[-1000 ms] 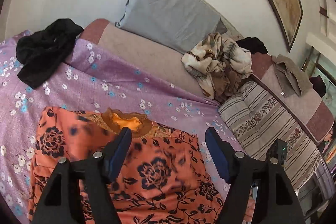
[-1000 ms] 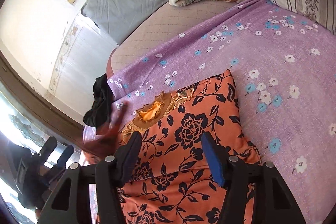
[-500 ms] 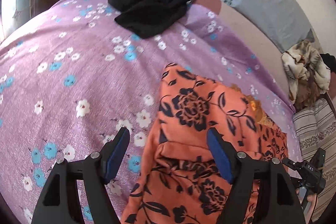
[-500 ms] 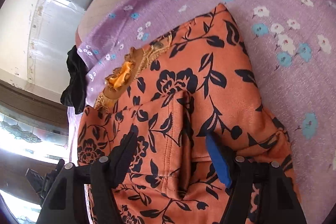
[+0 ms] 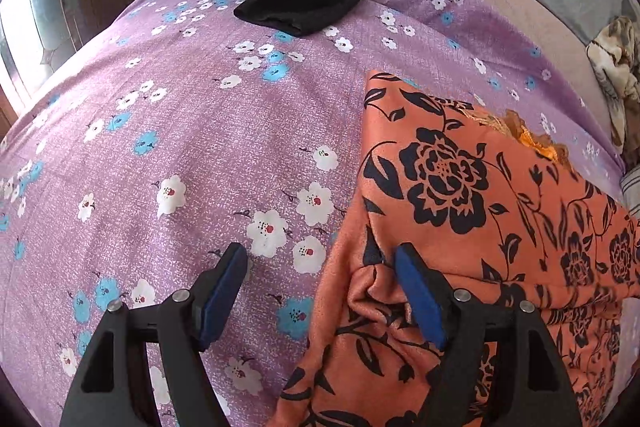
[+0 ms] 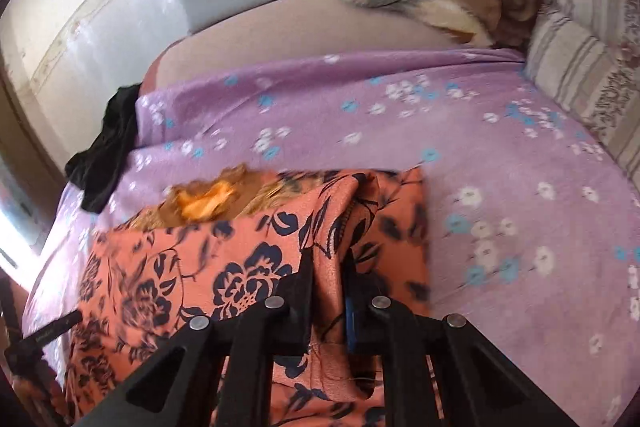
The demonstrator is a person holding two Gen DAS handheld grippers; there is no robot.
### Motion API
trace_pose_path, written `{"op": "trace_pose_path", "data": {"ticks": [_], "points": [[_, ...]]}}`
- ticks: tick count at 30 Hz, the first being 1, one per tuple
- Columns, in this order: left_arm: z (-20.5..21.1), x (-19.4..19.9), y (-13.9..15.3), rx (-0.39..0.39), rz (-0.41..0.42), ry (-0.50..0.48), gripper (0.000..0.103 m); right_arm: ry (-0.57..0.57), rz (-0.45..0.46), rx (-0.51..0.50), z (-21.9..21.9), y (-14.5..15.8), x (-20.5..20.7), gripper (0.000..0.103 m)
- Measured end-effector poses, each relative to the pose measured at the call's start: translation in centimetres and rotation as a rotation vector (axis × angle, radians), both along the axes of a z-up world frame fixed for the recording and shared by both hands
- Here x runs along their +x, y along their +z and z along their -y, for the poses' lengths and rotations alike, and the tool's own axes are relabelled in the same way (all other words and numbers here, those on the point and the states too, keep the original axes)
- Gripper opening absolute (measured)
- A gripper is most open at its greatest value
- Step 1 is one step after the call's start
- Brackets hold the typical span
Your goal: Fold small clothes
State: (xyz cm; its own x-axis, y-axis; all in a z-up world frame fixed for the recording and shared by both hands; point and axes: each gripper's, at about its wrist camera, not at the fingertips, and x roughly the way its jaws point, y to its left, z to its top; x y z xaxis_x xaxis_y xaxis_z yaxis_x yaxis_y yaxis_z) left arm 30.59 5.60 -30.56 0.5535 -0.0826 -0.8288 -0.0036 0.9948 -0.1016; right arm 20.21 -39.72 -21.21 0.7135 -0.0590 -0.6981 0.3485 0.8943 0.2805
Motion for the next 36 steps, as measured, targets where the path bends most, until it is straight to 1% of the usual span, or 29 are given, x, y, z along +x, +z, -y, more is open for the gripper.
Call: {"op": "trace_pose_path", "data": {"ticks": [1,2,4,5,6,7,8,9,10,12,14,15,16,17,18,19,21,23,24,25,26,27,28,29,30,32,33,34,36], "points": [[0.2,0.0,0.0,0.014,0.001,0.001,0.077,-0.029,-0.022,0.042,1.6,-0.6,0.0,0.012],[0.3,0.1,0.0,0.023,0.000,0.003,0.077,-0.036,-0.073,0.094,3.0,-1.8,0.4,0.012],[0.3,0.2,0.2,0.026,-0.005,0.015,0.077,-0.060,-0.227,0.137,4.5,-4.7,1.4,0.013],[0.4,0.3,0.5,0.027,0.002,0.021,0.077,-0.104,-0.245,0.154,5.6,-5.1,1.1,0.015],[0.4,0.2,1.0,0.029,0.024,0.022,0.077,-0.143,-0.233,0.198,6.7,-4.9,0.6,0.015],[0.6,0.0,1.7,0.036,0.055,0.021,0.077,-0.169,-0.187,0.248,7.8,-4.1,0.0,0.015],[0.9,-0.3,2.4,0.046,0.089,0.019,0.077,-0.179,-0.110,0.281,8.6,-3.2,-0.8,0.016],[1.2,-0.6,3.2,0.051,0.131,0.014,0.077,-0.178,-0.029,0.282,9.0,-2.1,-1.4,0.018],[1.7,-1.1,4.0,0.047,0.173,0.002,0.077,-0.159,0.026,0.271,8.9,-1.3,-1.6,0.019],[2.7,-1.6,4.9,0.021,0.215,-0.049,0.077,-0.072,0.058,0.294,7.8,-0.7,-1.1,0.019],[4.0,-1.5,4.3,-0.007,0.178,-0.114,0.077,0.034,0.028,0.365,5.9,-1.2,0.1,0.019],[4.7,-1.3,3.4,-0.008,0.138,-0.143,0.077,0.083,-0.015,0.376,4.8,-1.7,0.8,0.019],[5.4,-0.9,2.1,0.011,0.076,-0.176,0.078,0.121,-0.068,0.363,3.5,-2.3,1.5,0.019],[6.2,-0.3,0.5,0.058,-0.011,-0.203,0.078,0.147,-0.133,0.329,2.1,-3.2,1.8,0.019],[6.6,-0.5,-0.1,0.114,-0.003,-0.210,0.084,0.154,-0.218,0.286,1.3,-4.5,2.4,0.017],[6.6,-0.9,0.2,0.125,0.040,-0.207,0.085,0.150,-0.264,0.269,1.1,-5.8,2.4,0.017],[6.5,-0.6,0.8,0.090,0.019,-0.210,0.084,0.132,-0.216,0.296,1.6,-5.3,2.1,0.017],[6.0,-0.6,1.5,0.025,0.053,-0.194,0.084,0.100,-0.104,0.278,2.6,-3.6,1.3,0.017],[5.9,-0.7,1.8,0.022,0.070,-0.183,0.084,0.069,-0.060,0.252,3.1,-3.0,1.0,0.018],[6.0,-0.6,1.8,0.029,0.075,-0.179,0.084,0.041,-0.040,0.235,3.6,-2.8,1.0,0.021],[6.2,-0.4,1.5,0.041,0.066,-0.182,0.085,0.029,-0.041,0.233,4.0,-3.3,1.5,0.025],[6.4,0.0,0.9,0.057,0.043,-0.188,0.085,0.042,-0.073,0.245,4.3,-4.4,2.4,0.029],[6.7,0.3,-0.2,0.081,0.000,-0.201,0.088,0.061,-0.123,0.256,4.4,-5.6,3.4,0.029],[6.9,0.3,-0.7,0.111,-0.004,-0.210,0.090,0.058,-0.111,0.261,4.7,-6.0,3.7,0.029],[7.0,-0.1,-0.5,0.124,0.028,-0.207,0.093,0.046,-0.095,0.266,4.9,-5.5,3.8,0.029],[6.8,0.0,-0.1,0.102,-0.001,-0.196,0.093,0.040,-0.110,0.265,4.8,-4.0,3.7,0.030],[6.6,0.1,0.1,0.082,-0.009,-0.188,0.093,0.055,-0.079,0.273,4.5,-3.2,3.3,0.030],[6.5,0.1,0.3,0.070,-0.010,-0.177,0.093,0.083,-0.053,0.277,4.0,-2.6,3.0,0.030],[6.6,-0.3,1.1,0.044,0.011,-0.178,0.093,0.163,-0.055,0.275,2.1,-1.6,3.0,0.030]]}}
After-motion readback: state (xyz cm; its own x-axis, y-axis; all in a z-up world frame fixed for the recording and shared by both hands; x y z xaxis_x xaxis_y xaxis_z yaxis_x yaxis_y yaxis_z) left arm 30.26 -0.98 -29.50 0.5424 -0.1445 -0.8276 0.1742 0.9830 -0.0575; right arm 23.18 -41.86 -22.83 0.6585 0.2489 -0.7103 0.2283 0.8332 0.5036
